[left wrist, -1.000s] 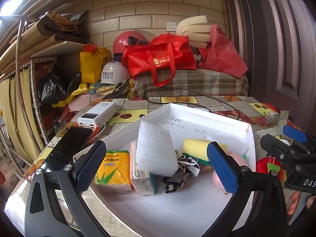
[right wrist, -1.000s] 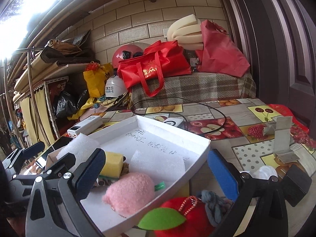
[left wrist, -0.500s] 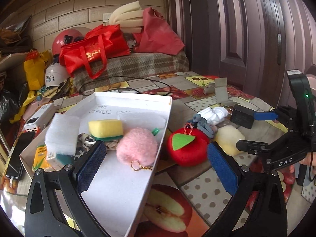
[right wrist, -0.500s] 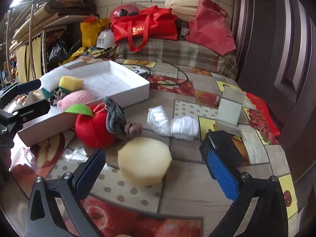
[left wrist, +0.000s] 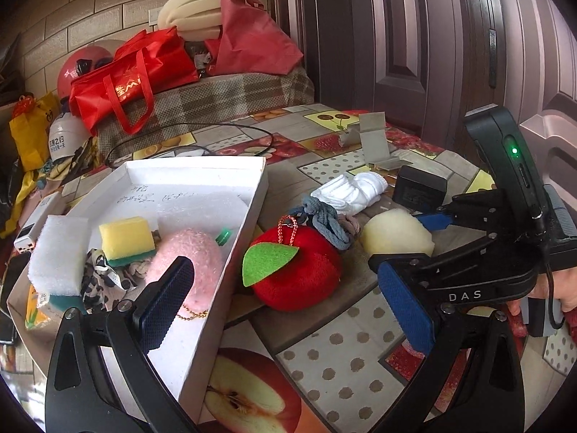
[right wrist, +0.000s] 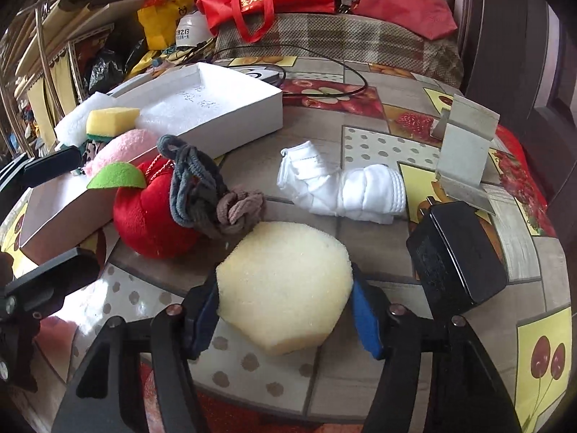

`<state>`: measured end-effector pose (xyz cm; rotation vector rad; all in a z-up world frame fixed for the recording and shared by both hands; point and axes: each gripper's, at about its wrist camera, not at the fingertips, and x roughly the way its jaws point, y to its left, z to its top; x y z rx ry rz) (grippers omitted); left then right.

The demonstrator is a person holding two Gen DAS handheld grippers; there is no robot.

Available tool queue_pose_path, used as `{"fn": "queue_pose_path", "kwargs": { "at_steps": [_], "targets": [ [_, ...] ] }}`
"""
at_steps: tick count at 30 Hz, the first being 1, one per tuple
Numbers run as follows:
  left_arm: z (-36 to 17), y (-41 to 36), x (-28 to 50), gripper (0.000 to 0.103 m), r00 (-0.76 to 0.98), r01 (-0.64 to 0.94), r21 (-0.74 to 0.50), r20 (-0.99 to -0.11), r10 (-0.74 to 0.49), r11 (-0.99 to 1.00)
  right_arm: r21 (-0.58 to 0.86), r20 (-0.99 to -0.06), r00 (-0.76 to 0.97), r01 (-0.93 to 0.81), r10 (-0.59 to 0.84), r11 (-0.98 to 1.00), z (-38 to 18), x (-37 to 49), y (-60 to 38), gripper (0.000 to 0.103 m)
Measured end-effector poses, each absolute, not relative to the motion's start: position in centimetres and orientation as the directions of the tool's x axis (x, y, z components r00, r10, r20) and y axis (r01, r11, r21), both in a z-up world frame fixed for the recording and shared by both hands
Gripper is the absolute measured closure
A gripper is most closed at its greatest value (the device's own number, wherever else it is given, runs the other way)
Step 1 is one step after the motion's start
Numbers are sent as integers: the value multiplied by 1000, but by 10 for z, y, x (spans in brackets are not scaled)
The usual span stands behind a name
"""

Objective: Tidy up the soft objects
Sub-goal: 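Withdraw both tools to the table and grasp the yellow round sponge with the right tool, then grasp the red apple plush with the left tool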

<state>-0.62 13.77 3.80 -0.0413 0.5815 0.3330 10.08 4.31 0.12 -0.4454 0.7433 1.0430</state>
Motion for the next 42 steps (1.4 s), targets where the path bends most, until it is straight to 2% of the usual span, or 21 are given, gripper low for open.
{"fn": "queue_pose_path", "kwargs": {
  "at_steps": [7,12,15,18,22,26,30,33,35,38,40,42],
  "targets": [
    [35,124,18,0,775,-271,80,-573,266,959,36,-735,332,-852,591,522,3,117,-10,41],
    [26,119,43,0,726,-263,65,-644,242,963,125,-719,307,-826,623,550,5,129,-27,41],
    [28,103,29,0,766,-155,-45,-637,91,987,125,-718,308,-826,625,550,5,129,-27,41],
    [37,85,-2,1,824,-66,-119,-566,-13,991,141,-714,298,-825,633,548,6,131,-27,41],
    [48,95,-14,0,840,-196,-92,-529,119,976,161,-710,287,-823,643,545,6,133,-30,40],
    [46,109,10,0,798,-242,-33,-576,179,970,162,-710,287,-822,644,545,6,132,-30,40],
    [31,111,39,0,746,-256,77,-619,248,964,169,-709,283,-821,646,545,6,132,-30,40],
    [27,117,51,0,727,-257,63,-645,236,964,166,-709,285,-822,645,545,6,133,-30,40],
    [25,116,55,7,722,-241,61,-656,221,969,166,-709,284,-822,645,545,5,133,-30,40],
    [20,113,59,22,692,-248,98,-679,247,964,170,-708,282,-822,647,544,5,133,-30,40],
    [20,114,58,35,686,-259,105,-680,260,960,170,-708,282,-822,647,544,5,133,-30,40],
    [20,118,55,44,686,-278,98,-677,268,956,170,-708,282,-821,647,544,5,134,-30,40]
  ]
}}
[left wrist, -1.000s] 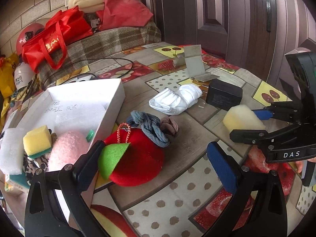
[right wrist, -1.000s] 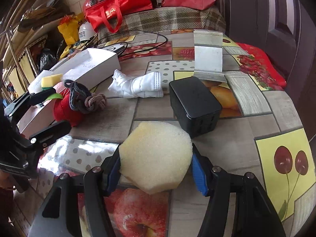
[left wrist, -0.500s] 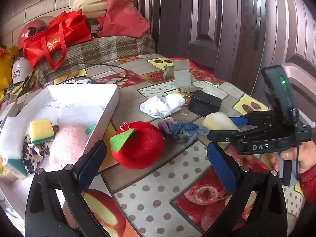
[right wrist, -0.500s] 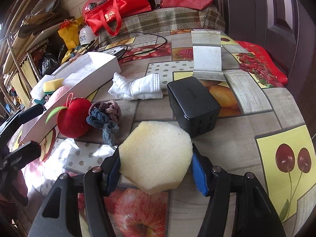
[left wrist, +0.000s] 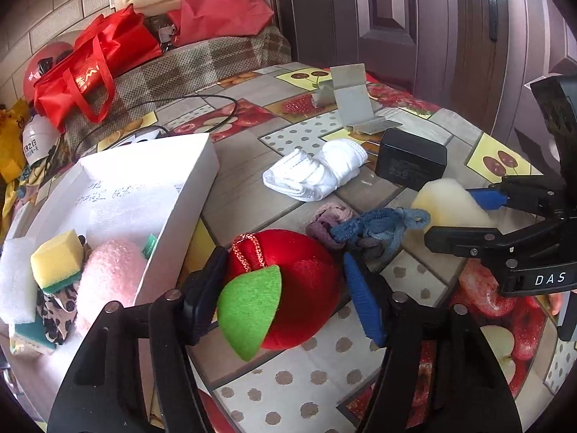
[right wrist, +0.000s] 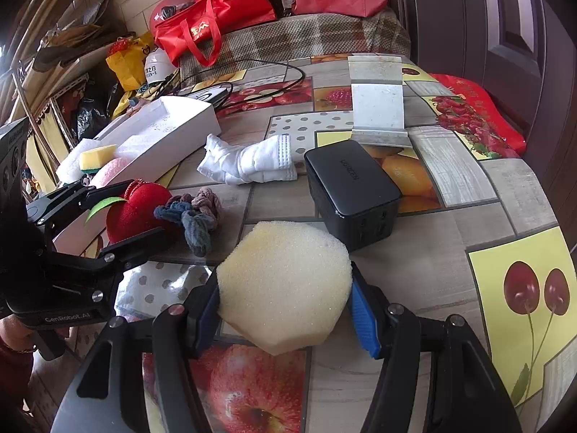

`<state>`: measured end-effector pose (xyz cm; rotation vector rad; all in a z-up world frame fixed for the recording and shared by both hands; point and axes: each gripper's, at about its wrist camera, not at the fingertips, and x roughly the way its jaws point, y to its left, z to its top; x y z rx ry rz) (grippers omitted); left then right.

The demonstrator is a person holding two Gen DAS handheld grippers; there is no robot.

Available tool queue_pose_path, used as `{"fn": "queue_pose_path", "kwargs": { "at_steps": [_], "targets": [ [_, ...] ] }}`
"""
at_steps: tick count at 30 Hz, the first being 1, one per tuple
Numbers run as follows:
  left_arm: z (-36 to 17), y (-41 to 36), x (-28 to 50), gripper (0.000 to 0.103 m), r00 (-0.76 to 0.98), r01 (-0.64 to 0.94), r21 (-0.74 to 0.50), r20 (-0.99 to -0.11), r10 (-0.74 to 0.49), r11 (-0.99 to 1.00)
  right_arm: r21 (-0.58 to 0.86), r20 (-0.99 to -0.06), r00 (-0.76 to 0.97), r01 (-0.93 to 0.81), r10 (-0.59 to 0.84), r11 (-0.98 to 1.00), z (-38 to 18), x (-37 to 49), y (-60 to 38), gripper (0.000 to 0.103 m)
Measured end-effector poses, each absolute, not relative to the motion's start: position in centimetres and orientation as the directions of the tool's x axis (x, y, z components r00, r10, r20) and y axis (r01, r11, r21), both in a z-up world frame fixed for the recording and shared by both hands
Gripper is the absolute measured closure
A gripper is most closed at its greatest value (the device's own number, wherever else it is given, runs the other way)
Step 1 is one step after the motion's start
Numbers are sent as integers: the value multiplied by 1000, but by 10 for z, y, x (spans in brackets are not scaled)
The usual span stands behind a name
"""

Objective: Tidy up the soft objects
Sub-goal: 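Grasp the red apple plush with the left tool, then carry the red apple plush into the box and release while the right tool drops the yellow sponge there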

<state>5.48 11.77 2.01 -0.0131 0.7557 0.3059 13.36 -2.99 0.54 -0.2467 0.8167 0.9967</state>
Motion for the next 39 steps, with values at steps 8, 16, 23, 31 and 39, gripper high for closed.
{"fn": "queue_pose_path", "kwargs": {
  "at_steps": [8,16,23,31,39],
  "targets": [
    [32,112,33,49,762,-283,75,-588,272,956,199,-690,300,-797,659,571,8,138,-39,40],
    [53,108,-16,48,863,-332,29,-393,316,943,178,-545,426,-784,723,595,29,122,-65,40],
    [58,110,-49,48,861,-385,58,-336,381,921,29,-371,538,-807,757,589,48,80,-72,40],
    [56,119,-68,48,844,-429,52,-333,421,902,-2,-345,508,-841,789,540,52,59,-47,40],
    [54,134,-90,48,822,-476,52,-329,465,878,-45,-337,446,-887,829,459,51,24,-9,40]
  ]
}}
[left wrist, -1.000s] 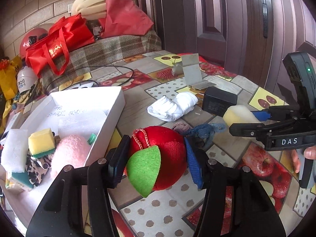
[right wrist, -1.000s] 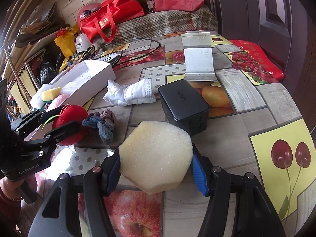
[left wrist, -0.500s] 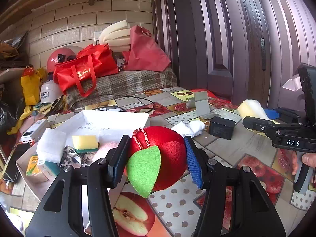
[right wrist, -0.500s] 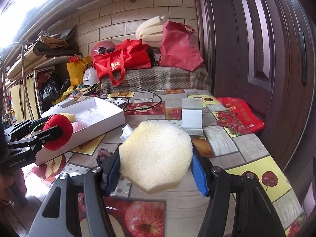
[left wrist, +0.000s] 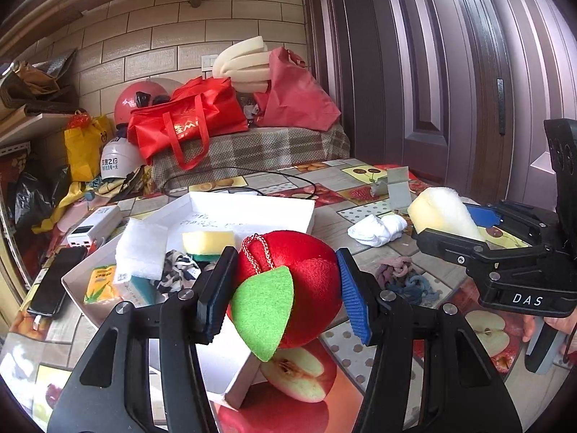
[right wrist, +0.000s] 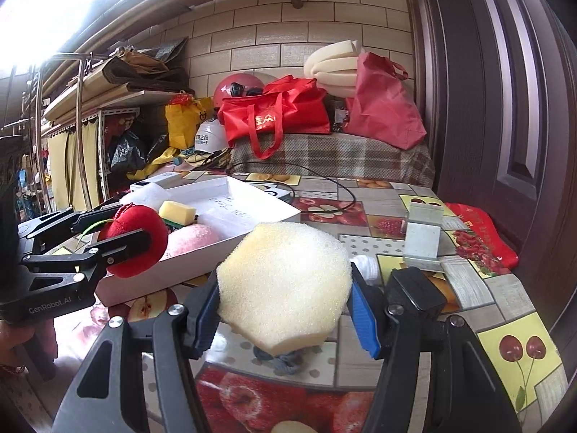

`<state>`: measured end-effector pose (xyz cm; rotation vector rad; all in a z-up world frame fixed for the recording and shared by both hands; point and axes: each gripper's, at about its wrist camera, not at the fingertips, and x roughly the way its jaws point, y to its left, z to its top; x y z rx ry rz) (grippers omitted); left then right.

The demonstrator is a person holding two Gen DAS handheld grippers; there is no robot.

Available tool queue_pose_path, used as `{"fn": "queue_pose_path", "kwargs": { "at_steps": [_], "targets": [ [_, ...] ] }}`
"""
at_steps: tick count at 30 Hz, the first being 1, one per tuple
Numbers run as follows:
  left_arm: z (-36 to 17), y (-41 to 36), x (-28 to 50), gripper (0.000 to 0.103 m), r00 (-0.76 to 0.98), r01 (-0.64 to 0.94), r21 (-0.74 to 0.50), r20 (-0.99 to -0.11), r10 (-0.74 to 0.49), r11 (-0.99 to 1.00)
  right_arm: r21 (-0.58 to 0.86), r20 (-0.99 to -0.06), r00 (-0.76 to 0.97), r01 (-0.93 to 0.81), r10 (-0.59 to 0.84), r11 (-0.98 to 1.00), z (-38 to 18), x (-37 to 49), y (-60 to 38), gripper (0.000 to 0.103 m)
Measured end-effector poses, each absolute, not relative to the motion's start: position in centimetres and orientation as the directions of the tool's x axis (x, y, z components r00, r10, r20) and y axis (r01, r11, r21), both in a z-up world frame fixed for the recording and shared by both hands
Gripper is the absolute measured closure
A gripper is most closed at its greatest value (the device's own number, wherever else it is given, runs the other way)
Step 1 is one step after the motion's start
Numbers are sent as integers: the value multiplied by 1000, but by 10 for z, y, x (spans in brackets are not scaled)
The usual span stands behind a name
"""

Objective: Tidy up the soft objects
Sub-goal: 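Carry the red apple plush into the box and release while the right tool drops the yellow sponge there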

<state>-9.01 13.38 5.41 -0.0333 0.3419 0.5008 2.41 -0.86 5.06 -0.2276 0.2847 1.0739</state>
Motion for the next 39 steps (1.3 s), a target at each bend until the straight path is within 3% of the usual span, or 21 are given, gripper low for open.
{"fn": "queue_pose_path", "kwargs": {
  "at_steps": [11,14,19,25,39],
  "targets": [
    [50,201,-133,48,736,-623,-11,-344,582,782,-64,-324,369,-927,871,369,51,-3,51,40],
    [47,217,-128,48,751,-597,-36,-377,543,801,-54,-333,358,-931,872,361,50,-2,70,40],
    [41,228,-108,48,761,-530,-38,-463,455,847,-31,-414,290,-952,863,305,45,2,110,40],
    [39,252,-93,48,725,-568,-36,-495,479,822,-10,-509,234,-964,829,265,37,8,152,41],
    [42,276,-85,47,685,-654,-64,-472,555,753,59,-527,316,-913,789,404,39,50,203,41]
  ]
}}
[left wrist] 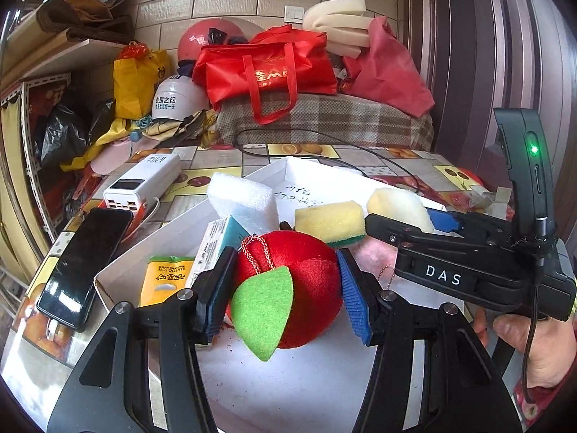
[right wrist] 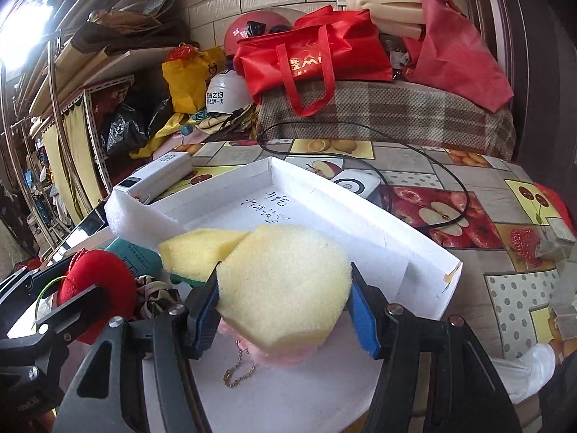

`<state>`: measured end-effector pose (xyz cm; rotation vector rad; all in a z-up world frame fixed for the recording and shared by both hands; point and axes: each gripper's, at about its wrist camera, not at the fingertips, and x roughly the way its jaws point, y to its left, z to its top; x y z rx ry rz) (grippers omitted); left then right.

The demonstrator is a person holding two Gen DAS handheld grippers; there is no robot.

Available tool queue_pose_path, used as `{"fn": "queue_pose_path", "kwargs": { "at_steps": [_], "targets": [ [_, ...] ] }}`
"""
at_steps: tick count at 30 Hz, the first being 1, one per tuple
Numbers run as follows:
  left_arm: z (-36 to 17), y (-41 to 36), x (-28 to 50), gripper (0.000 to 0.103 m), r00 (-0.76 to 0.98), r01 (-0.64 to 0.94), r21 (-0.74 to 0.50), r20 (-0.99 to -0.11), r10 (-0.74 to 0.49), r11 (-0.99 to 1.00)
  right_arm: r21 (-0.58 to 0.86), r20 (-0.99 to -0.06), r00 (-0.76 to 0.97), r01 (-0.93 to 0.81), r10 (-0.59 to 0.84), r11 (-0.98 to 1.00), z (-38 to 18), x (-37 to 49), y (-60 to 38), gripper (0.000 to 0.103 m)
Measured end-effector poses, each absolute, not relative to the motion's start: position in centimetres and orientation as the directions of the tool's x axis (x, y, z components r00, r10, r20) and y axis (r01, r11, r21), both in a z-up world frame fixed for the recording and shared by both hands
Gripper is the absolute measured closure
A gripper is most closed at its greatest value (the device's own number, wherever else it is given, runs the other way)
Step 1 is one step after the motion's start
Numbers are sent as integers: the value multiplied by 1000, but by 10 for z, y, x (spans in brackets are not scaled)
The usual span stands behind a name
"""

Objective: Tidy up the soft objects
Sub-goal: 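Carry the red apple plush into the box and release while the right tool drops the yellow sponge there, then withdraw both open tools from the box toward the rope knot and sock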

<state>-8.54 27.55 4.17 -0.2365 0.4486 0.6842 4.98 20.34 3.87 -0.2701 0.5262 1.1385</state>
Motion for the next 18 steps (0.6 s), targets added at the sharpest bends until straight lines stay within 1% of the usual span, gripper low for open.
{"fn": "queue_pose_path", "kwargs": {
  "at_steps": [2,3,4,5,6,7,9,11,13,18],
  "targets": [
    [43,272,-86,44,684,-657,-47,-457,569,752,51,-516,315,-917,797,395,40,47,202,40],
    [44,271,-87,39,678,-666,-40,-448,583,745,46,-514,314,-919,798,391,41,46,203,39],
    [45,269,-89,28,672,-676,-35,-439,597,736,40,-514,315,-920,798,389,41,45,204,38],
    [46,268,-91,18,660,-692,-29,-430,616,721,34,-514,315,-922,798,385,41,45,205,35],
    [46,268,-93,0,645,-711,-25,-421,638,703,27,-513,314,-925,799,380,42,44,206,22],
    [47,268,-97,0,634,-728,-31,-409,656,685,17,-508,320,-925,800,380,43,42,206,15],
    [48,269,-103,0,639,-734,-55,-393,662,676,-8,-488,350,-918,799,397,45,38,204,6],
    [49,269,-108,0,626,-752,-61,-378,682,657,-20,-472,373,-911,799,413,46,37,201,0],
    [49,270,-111,0,611,-767,-62,-372,699,638,-23,-456,370,-914,809,405,48,36,199,0],
    [49,272,-115,0,603,-779,-85,-370,706,621,-84,-405,402,-911,821,405,51,21,194,0]
  ]
}}
